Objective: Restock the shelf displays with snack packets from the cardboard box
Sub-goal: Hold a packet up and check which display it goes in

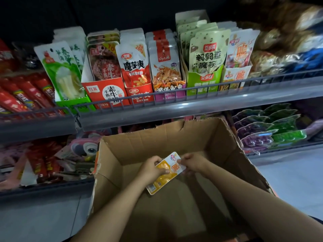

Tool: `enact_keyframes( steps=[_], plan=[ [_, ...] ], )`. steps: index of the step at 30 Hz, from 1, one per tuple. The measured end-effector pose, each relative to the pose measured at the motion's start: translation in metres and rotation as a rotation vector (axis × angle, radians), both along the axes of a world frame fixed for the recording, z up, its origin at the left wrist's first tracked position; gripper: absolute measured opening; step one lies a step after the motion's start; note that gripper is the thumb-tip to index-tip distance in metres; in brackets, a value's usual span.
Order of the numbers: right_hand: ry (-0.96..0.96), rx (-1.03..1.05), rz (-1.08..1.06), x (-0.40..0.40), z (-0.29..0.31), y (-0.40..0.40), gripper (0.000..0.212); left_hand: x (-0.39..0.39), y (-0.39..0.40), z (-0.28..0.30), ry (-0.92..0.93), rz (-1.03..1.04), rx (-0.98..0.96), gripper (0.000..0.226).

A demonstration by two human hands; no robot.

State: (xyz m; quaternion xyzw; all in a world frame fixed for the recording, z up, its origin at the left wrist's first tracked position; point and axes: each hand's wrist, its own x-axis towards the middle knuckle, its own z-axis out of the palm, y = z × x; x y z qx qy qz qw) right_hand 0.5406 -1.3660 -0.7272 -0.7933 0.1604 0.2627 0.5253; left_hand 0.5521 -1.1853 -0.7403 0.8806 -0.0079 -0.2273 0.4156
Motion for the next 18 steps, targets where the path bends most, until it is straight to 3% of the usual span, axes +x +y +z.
enact_keyframes(
  steps=[9, 18],
  plan=[
    [-0.211, 0.292, -0.181, -0.008, 0.087, -0.024, 0.013, -0.007, -0.028, 0.08, -0.326, 0.016, -0.227, 0.059],
    [-0.347, 0.36, -0.241, -0.024, 0.162, -0.052, 0.025, -0.006, -0.061, 0.153, -0.469, -0.089, -0.168, 0.065]
  ],
)
